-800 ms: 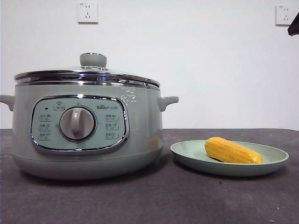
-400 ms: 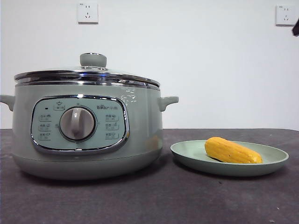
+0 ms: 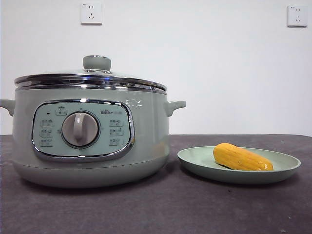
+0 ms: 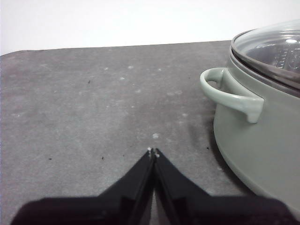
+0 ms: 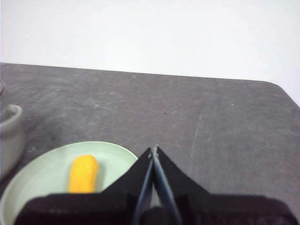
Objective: Take the corn out from the steamer,put the corn on the plate,close the lid
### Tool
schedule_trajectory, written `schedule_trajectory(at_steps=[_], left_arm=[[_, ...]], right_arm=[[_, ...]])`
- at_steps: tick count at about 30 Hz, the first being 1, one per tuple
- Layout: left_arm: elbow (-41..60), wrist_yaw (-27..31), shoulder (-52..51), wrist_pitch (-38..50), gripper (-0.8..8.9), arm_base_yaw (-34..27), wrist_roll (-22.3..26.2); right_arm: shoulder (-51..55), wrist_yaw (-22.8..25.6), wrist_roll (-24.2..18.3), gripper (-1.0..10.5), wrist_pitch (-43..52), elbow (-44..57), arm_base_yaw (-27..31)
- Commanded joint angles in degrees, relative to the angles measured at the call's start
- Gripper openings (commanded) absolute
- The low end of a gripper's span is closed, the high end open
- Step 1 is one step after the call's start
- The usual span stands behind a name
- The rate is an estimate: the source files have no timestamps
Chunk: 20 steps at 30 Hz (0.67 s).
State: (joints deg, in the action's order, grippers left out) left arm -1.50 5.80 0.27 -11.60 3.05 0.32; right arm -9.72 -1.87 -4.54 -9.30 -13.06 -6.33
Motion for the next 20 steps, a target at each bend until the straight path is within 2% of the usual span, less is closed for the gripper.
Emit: schedule_trajectory(at_steps=[1,6,15,20], left_arm=[[0.7,0.0,-0.2,0.0,-0.03,-0.1,-0.5],[0.7,-0.1,-0.2,0.0,-0.03,-0.1,-0.6],[0.7,0.0,-0.2,0.0,-0.03,-0.1,-0.5],[0.7,0.0,-0.2,0.0,-0.03,-0.1,-0.6]], right_arm=[[4.0,-2.0,-0.1,0.0,0.7,4.3,3.6],[8.8,-3.2,2.4,0.0,0.7,9.3,7.0],[9.7,-4.2,2.6,0.0,-0.9,12.7,7.3],[9.3,-3.9,6.0,0.0,-0.8,12.7,7.3]])
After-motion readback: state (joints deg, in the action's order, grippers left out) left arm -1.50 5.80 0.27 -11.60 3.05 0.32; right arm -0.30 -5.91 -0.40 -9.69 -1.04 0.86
